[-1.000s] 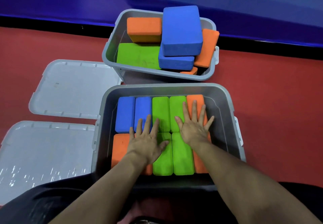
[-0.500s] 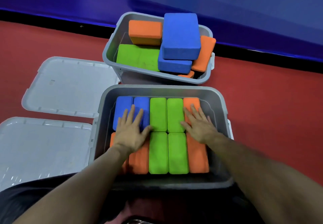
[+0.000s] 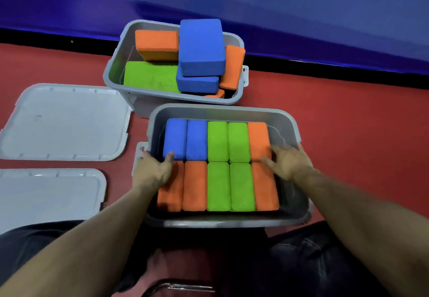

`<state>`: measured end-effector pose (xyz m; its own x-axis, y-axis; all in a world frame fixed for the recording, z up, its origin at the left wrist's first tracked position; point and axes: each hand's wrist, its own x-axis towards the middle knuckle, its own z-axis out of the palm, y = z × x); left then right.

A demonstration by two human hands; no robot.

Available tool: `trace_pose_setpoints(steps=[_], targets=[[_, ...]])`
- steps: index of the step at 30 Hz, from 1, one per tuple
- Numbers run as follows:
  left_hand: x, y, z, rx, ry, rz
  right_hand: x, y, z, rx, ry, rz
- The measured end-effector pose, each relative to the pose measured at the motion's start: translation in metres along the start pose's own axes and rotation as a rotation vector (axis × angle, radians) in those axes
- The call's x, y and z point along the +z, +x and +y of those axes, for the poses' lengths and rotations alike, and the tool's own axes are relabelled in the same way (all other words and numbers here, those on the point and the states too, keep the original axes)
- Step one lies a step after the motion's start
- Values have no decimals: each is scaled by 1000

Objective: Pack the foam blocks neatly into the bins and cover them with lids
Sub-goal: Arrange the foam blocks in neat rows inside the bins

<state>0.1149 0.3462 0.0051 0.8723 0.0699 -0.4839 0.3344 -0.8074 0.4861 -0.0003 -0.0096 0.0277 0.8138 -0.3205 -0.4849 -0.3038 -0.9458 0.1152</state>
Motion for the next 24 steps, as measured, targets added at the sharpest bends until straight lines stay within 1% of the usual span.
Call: trace_pose_setpoints(steps=[1,3,6,8,10,12,13,15,18,22,24], targets=[[12,-7,17,61,-27,-38,-3,2,3,-19,48,48],[37,-25,49,161,-90,-122,-12,7,0,-107,150,87],[79,-45,88,244,-212,-294,-21,13,-18,-258,262,144],[104,-52,107,251,-338,-509,-19,15,-24,-289,285,110],[123,-55,119,242,-424,-697,-13,19,-21,-265,283,28],[133,-57,130,279,-457,-775,-7,22,-13,-232,251,-34],[135,-58,134,277,-485,-778,-3,23,-9,-221,239,-50],[134,-53,137,170,-639,-734,2,23,-5,-220,225,-55],[121,-33,129,-6,-836,-600,6,19,-9,-214,203,-23],[90,1,120,-183,-1098,-496,7,19,-8,-99,270,-37],[74,21,118,-214,-1210,-461,6,18,-5,-21,297,-55]])
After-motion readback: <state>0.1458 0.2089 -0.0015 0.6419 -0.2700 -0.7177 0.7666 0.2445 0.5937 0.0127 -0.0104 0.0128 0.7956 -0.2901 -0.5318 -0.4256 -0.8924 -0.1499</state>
